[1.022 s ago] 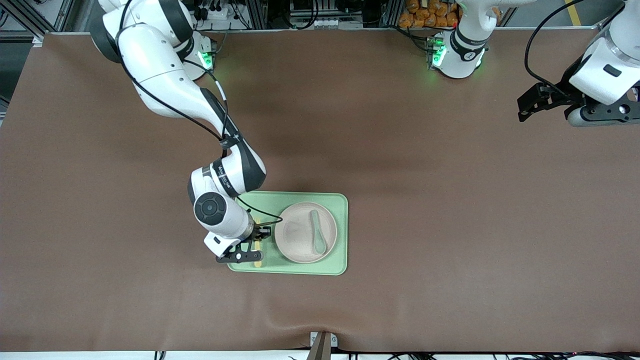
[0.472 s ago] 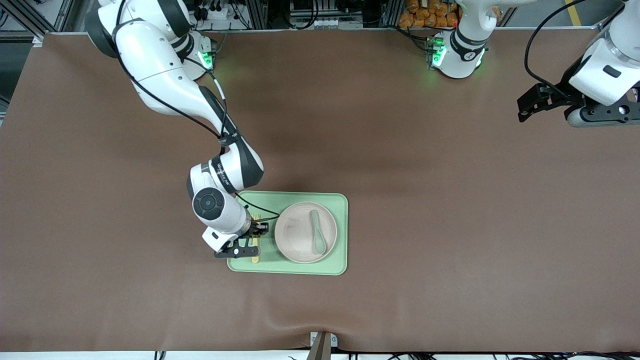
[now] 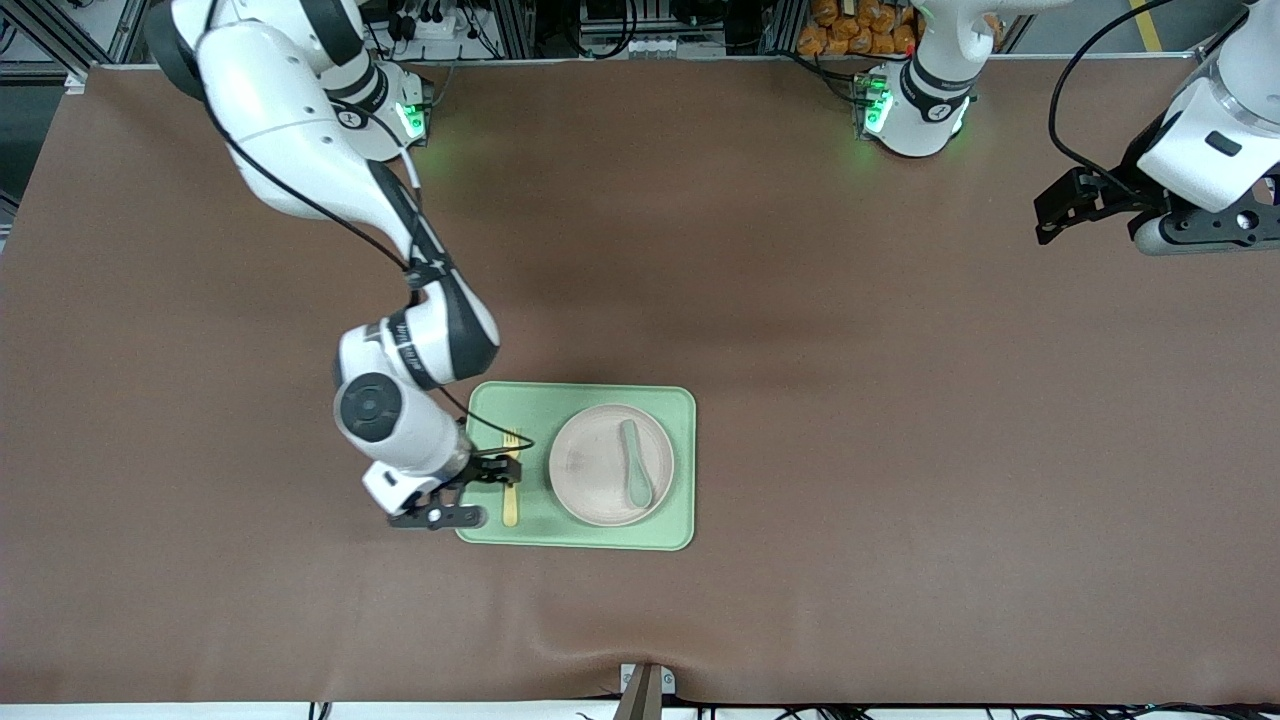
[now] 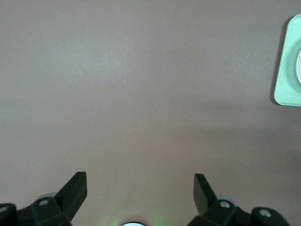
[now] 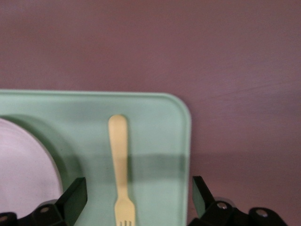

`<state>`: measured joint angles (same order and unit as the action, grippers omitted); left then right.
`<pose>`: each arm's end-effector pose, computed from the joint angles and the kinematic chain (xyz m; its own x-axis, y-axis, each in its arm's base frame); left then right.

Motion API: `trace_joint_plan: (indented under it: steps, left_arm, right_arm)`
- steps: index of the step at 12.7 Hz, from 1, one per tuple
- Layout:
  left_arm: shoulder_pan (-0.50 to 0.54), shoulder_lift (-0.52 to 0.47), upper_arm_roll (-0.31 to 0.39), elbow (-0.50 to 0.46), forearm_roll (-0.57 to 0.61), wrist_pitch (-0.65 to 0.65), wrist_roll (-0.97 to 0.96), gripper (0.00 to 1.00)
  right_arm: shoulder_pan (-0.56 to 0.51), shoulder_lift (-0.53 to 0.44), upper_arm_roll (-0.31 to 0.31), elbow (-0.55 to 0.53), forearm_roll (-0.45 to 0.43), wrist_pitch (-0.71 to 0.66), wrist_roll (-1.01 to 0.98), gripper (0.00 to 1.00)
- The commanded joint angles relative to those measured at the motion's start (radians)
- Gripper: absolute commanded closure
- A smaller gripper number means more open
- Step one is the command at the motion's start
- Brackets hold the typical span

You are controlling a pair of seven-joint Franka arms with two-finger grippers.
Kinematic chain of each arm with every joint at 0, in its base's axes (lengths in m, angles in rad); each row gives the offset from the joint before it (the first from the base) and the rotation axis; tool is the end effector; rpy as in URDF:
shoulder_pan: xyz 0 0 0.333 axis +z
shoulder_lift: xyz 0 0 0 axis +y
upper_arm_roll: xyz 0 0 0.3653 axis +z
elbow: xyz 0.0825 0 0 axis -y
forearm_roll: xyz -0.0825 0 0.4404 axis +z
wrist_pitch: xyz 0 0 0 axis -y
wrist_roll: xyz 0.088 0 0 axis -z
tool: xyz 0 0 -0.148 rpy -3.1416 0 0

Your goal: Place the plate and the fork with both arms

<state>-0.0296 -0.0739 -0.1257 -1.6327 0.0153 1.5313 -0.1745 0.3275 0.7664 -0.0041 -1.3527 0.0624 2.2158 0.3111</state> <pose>0.5717 -0.0899 0.6405 0.9995 0.0204 -0.0234 0.0197 -0.9994 -0.0290 0.7888 0.2694 0.2411 0.9968 -0.0244 0.0756 -0.0185 -0.9968 -0.0772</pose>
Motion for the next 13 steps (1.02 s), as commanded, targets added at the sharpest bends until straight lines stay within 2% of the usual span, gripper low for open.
trace_joint_plan:
  steps: [1,4,9,11,13]
  left_arm:
    - [0.008,-0.007,-0.008,-0.007,0.000,0.010,0.023,0.00]
    - [0.008,-0.007,-0.009,-0.007,0.005,0.010,0.024,0.00]
    - [0.008,-0.009,-0.011,-0.006,0.005,0.012,0.024,0.00]
    - [0.008,-0.017,-0.012,-0.009,0.003,0.010,0.024,0.00]
    - [0.005,-0.017,-0.017,-0.009,0.003,0.010,0.024,0.00]
  right_arm:
    - [-0.080,-0.120,0.018,-0.025,0.016,-0.112,-0.053,0.00]
    - [-0.163,-0.232,0.018,-0.031,0.017,-0.275,-0.066,0.00]
    - [-0.243,-0.410,0.015,-0.084,0.017,-0.410,-0.138,0.00]
    - [-0.277,-0.499,0.015,-0.138,0.016,-0.450,-0.139,0.00]
    - [-0.307,-0.640,0.015,-0.283,0.016,-0.453,-0.153,0.00]
